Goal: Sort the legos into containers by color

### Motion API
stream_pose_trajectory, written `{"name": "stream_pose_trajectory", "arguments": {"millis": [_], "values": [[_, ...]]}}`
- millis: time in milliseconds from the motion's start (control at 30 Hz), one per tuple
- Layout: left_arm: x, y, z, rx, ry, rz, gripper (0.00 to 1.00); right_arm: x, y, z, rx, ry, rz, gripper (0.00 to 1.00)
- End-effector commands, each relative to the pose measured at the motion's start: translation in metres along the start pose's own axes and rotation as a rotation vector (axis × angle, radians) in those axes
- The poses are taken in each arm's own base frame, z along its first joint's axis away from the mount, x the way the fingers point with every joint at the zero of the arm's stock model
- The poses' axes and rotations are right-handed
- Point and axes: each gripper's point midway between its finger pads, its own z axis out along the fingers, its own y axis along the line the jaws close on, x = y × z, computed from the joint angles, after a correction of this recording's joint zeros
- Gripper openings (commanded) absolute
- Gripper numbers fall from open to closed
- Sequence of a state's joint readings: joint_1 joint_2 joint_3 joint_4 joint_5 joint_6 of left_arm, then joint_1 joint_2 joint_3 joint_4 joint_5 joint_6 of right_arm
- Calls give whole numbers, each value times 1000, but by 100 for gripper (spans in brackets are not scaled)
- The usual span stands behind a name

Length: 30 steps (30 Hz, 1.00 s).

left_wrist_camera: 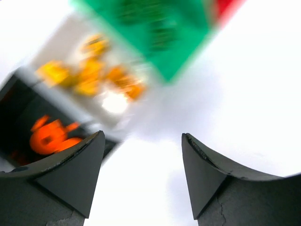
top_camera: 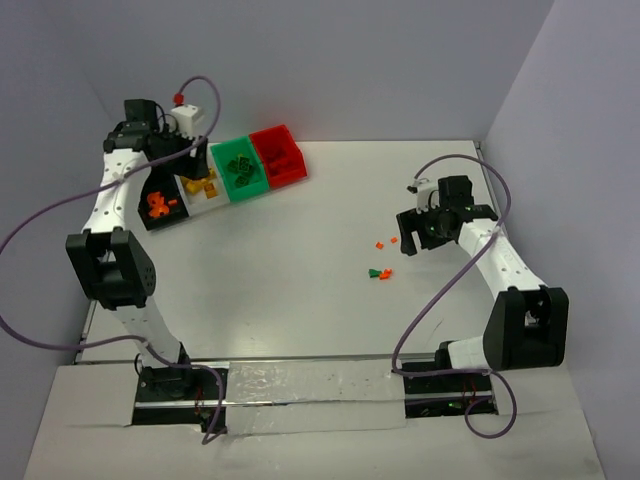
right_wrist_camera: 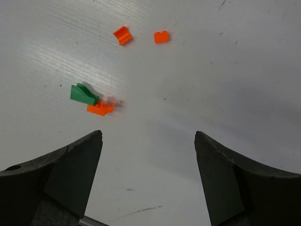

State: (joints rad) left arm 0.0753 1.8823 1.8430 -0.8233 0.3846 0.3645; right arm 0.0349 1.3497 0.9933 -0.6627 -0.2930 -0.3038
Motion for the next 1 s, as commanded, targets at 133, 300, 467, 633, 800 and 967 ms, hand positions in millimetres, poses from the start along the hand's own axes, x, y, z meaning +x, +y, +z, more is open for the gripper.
{"name": "stream_pose_trajectory", "arguments": {"millis": [133,300,467,633,800,967], "values": [[-7,-85,6,200,1,9,73,-29,-29,31,73,33,56,75],[-9,-83,11,196,16,-21,72,-37,-36,53,102,50,55,73],[-11,-81,17,203,45,-54,71,-45,-40,75,155,80,38,70],[-8,-77,21,187,62,-60,71,-47,-31,92,171,109,-6,68],[-6,-77,24,188,74,-66,71,-48,-32,106,182,141,-16,66],[-5,-76,27,192,86,-72,71,-49,-30,118,170,161,-50,62]]}}
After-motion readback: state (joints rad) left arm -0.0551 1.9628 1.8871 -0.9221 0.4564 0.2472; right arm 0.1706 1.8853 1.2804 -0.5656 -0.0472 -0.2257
